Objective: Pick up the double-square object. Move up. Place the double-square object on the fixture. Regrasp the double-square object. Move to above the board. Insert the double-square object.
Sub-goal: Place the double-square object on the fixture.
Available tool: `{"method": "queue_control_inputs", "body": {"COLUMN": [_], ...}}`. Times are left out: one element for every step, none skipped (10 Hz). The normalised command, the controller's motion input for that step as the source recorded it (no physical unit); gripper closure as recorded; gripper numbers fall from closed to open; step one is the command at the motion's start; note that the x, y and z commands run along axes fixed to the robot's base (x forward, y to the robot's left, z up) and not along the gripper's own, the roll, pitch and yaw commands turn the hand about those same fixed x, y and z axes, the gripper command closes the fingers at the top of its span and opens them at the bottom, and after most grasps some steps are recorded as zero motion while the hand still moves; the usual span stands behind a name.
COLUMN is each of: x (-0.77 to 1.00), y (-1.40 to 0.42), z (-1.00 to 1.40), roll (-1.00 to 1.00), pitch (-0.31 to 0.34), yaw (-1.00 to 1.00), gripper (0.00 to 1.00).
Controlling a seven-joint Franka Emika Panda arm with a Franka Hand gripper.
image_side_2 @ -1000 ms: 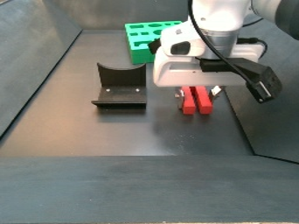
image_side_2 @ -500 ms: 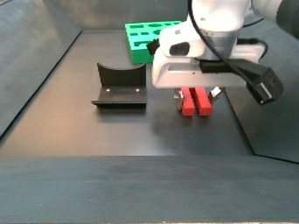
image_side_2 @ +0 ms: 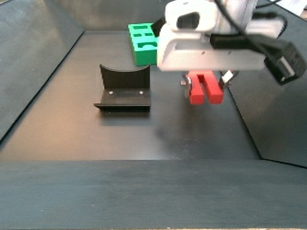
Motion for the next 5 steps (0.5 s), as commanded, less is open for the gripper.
{"method": "queue_control_inputs", "body": {"x": [0.0, -0.01, -0.01, -0.01, -0.02], "y": [0.0, -0.01, -0.01, -0.01, -0.01], "z": [1.0, 1.0, 1.0, 1.0, 1.0], "roll": [-0.01, -0.02, -0.03, -0.03, -0.04], "pitch": [0.0, 0.01, 0.01, 0.008, 0.008], "yaw": [0.0, 0.0, 0.01, 0.01, 0.01], "gripper": [1.0, 1.0, 1.0, 1.0, 1.0]}}
